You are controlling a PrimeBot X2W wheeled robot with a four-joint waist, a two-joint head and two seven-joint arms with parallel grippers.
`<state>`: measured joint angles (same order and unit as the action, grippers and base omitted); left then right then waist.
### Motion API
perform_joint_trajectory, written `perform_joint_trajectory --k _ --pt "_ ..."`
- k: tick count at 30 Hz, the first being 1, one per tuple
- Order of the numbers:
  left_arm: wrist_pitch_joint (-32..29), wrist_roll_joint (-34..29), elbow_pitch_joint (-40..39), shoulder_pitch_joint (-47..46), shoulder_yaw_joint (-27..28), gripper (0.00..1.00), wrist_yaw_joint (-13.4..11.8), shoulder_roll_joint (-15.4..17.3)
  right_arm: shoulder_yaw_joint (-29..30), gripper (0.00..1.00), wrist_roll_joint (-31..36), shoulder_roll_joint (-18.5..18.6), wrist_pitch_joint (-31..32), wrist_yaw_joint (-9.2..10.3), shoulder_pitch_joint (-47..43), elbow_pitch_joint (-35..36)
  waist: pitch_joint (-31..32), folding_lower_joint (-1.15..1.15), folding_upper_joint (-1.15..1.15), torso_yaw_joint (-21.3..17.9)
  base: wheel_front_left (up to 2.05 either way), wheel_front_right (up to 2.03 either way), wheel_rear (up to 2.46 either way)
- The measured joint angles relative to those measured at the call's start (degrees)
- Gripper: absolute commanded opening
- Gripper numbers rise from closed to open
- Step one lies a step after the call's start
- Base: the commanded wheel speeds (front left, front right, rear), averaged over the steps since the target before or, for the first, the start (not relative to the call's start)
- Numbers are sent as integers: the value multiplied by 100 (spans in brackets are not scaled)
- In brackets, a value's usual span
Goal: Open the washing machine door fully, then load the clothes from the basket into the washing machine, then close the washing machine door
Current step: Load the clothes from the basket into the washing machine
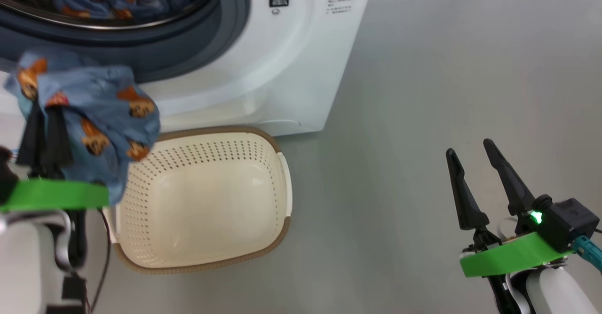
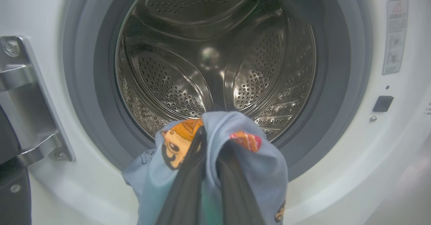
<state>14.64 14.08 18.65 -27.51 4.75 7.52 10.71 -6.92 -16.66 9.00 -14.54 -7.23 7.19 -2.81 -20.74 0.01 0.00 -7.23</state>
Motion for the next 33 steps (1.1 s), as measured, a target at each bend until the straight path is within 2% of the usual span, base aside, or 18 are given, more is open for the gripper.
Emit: perform_joint_trajectory --k 11,33 --pt "0 5 1113 -1657 -264 0 0 298 -55 100 0 -154 0 0 272 8 -470 0 0 -266 0 0 0" --pt "-57 -274 4237 -4535 -831 0 0 759 -442 100 8 -353 0 0 710 55 -1200 0 0 -874 0 0 0"
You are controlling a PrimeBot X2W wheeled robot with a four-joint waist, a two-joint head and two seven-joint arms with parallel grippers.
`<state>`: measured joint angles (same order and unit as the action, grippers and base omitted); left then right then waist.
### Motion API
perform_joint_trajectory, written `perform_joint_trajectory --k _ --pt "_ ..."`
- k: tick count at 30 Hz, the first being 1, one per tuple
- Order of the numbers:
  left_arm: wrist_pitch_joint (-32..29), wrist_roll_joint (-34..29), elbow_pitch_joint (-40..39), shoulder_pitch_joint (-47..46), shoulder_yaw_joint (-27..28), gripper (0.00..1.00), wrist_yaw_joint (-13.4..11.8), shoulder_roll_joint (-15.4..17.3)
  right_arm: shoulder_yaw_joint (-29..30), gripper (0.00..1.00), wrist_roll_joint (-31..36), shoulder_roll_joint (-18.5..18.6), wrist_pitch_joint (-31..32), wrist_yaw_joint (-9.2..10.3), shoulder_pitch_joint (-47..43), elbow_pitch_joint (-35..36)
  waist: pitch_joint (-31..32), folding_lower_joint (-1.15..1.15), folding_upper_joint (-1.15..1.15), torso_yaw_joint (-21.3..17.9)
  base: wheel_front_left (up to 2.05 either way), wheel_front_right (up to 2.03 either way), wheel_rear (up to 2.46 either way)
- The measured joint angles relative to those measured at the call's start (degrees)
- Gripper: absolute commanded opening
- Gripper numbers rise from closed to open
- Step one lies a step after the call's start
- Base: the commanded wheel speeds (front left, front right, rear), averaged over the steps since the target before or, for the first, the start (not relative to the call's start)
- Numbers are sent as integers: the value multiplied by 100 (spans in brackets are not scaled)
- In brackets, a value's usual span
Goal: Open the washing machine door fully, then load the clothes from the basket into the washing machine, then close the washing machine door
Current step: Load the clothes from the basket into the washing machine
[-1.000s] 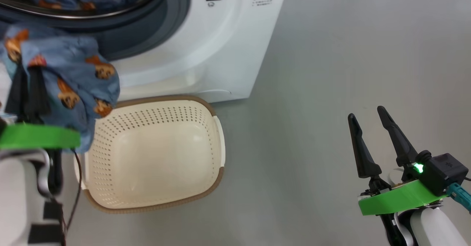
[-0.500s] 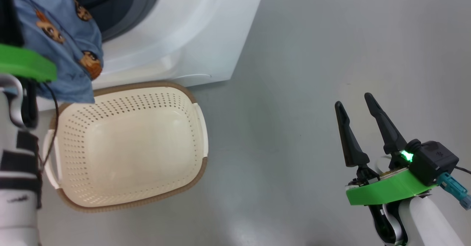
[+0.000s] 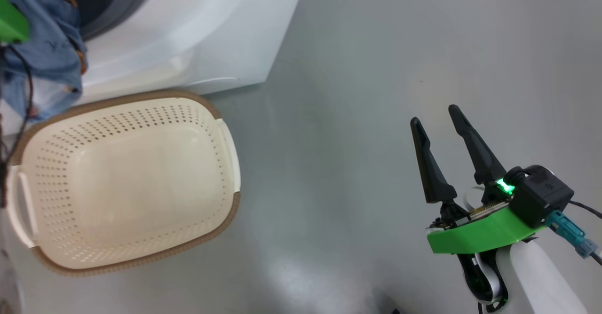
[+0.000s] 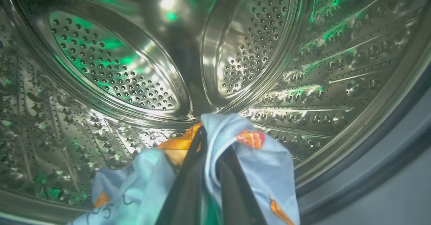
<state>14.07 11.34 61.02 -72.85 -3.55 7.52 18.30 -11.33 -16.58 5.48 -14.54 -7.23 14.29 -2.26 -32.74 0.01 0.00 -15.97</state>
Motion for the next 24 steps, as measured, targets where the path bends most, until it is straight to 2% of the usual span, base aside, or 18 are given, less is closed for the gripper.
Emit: perform_joint_trajectory --k 7,14,17,24 --pt "-47 -158 655 -755 -203 0 -1 261 -164 100 0 -64 0 0 54 13 -275 0 0 -258 0 0 0" --pt "14 -324 746 -1211 -335 0 -87 433 -185 100 0 -144 0 0 125 46 -509 0 0 -444 0 0 0" --pt "16 -350 548 -1315 -356 0 -114 485 -187 100 0 -152 0 0 179 77 -583 0 0 -496 0 0 0" --pt "58 -357 -516 -1325 -269 0 -257 615 -229 100 0 -182 0 0 193 90 -706 0 0 -529 0 0 0"
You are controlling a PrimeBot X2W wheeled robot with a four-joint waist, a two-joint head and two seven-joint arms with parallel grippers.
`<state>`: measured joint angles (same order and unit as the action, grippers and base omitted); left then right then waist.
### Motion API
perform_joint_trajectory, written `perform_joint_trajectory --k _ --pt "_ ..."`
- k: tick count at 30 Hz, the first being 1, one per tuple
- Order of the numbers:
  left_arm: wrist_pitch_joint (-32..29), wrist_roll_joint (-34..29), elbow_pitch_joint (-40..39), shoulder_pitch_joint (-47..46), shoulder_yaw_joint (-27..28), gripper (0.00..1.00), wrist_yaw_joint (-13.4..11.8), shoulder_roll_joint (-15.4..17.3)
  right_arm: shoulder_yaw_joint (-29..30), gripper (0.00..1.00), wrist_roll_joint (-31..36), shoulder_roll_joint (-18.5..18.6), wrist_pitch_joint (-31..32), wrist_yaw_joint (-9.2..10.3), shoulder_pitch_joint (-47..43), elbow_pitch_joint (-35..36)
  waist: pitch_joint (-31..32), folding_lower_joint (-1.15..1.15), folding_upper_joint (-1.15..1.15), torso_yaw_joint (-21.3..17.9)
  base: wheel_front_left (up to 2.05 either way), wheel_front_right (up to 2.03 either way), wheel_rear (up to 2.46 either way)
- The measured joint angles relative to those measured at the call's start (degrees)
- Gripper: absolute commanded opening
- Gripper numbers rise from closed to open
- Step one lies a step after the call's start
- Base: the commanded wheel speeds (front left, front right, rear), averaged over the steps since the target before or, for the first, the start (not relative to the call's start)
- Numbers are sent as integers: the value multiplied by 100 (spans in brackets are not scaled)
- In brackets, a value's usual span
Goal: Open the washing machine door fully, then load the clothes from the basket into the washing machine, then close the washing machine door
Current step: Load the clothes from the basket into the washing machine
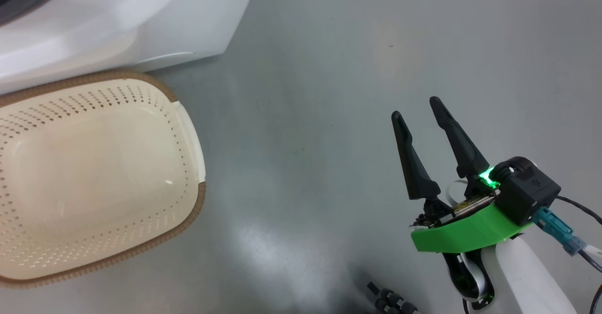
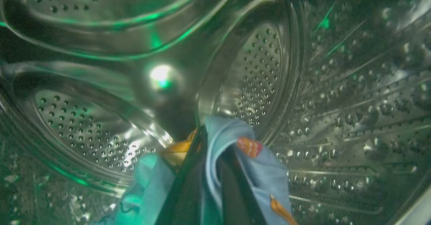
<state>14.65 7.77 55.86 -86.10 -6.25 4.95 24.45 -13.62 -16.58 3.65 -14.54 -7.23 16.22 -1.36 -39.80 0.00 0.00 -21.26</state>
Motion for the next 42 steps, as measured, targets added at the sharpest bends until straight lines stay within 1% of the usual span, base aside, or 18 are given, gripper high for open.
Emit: perform_joint_trajectory --k 3,7,10,13,14,16,17,18,19,23,26,30,38,40,42 --pt "4 -33 -530 30 71 0 -23 14 -33 100 0 -3 0 0 42 13 -41 0 0 7 0 0 0" --pt "5 -41 -953 178 183 0 -80 32 -52 100 0 -12 0 0 126 43 -77 0 0 16 0 0 0" --pt "5 -41 -828 374 215 0 -71 37 -63 100 0 -14 0 0 126 43 -71 -1 0 24 0 0 0" --pt "5 -40 -471 509 226 0 -69 25 -69 100 0 -18 0 0 126 42 -53 0 0 35 0 0 0" --pt "4 -37 -305 515 237 6 -68 15 -71 100 0 -20 0 0 126 41 -43 0 0 38 0 0 0" --pt "4 -40 33 516 202 35 -36 1 -69 100 0 -18 0 0 126 41 -15 0 0 48 0 0 0" --pt "4 -38 207 513 185 47 -19 -11 -70 100 0 -18 0 0 125 40 -1 -1 0 55 0 0 0" --pt "-11 -38 423 506 153 84 -9 -26 -69 100 0 -18 0 0 125 40 16 -1 0 62 0 0 0" --pt "-51 -42 625 507 94 100 13 -37 -66 100 0 -14 0 0 125 40 32 -1 0 70 0 0 0" --pt "-414 -42 1278 479 -25 100 96 -102 -62 100 1 3 0 0 123 38 100 -1 0 116 0 0 0" --pt "-441 -29 1512 402 -53 100 135 -132 -62 100 5 9 0 0 122 38 156 0 0 149 0 0 0" --pt "-394 -2 1628 320 -84 100 164 -191 -62 100 8 32 0 0 121 37 240 -1 0 185 0 0 0" --pt "-46 198 1624 344 -37 100 196 -294 -55 100 8 88 0 0 117 21 393 -1 0 260 0 0 0" --pt "-30 298 1500 445 11 100 207 -355 -37 100 8 107 0 0 115 20 426 0 0 285 0 0 0" --pt "-16 379 1204 613 107 100 205 -417 -26 100 9 131 0 0 115 21 458 -1 0 311 0 0 0"
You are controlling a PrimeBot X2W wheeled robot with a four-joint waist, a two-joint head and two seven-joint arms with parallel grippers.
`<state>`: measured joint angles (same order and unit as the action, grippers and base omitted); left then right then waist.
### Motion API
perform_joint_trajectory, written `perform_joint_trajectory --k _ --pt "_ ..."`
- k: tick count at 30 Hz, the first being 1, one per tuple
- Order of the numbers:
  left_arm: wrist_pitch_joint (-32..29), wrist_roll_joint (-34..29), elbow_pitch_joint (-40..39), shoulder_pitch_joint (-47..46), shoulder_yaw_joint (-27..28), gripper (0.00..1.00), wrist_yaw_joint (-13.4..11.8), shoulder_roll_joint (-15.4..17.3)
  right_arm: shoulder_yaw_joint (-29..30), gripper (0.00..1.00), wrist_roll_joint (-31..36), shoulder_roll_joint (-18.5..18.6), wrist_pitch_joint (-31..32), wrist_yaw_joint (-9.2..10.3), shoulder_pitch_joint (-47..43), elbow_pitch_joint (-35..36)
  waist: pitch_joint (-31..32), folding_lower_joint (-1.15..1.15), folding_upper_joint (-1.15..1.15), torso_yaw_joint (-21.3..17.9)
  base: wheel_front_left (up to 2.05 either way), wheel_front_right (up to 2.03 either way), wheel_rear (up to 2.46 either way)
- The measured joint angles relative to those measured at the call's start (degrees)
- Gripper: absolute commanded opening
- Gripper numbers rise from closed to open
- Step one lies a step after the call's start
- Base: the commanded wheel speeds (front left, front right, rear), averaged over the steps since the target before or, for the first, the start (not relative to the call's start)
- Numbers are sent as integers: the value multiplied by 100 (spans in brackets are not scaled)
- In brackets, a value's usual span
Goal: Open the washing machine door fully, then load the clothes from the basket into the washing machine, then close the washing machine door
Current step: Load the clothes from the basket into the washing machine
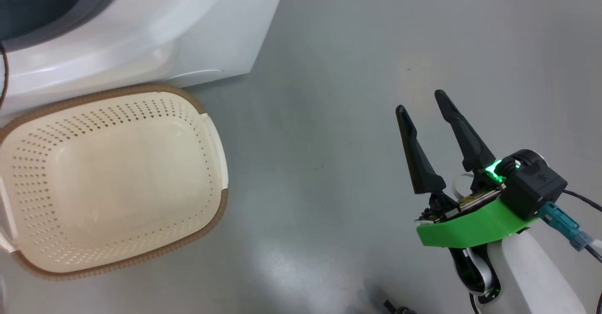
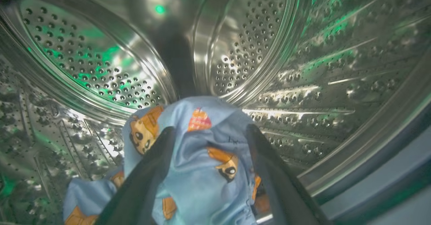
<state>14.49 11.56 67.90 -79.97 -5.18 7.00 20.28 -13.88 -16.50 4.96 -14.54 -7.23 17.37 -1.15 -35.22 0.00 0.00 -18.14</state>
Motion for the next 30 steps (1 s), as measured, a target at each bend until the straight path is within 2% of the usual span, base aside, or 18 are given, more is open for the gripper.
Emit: perform_joint_trajectory --k 9,30 --pt "21 97 -1204 969 341 100 -7 -140 82 100 1 78 0 0 -3 -8 201 0 0 104 0 0 0" --pt "21 -73 -2888 3099 1014 100 10 -808 286 100 47 431 0 0 -282 -90 1078 -1 0 511 0 0 0"
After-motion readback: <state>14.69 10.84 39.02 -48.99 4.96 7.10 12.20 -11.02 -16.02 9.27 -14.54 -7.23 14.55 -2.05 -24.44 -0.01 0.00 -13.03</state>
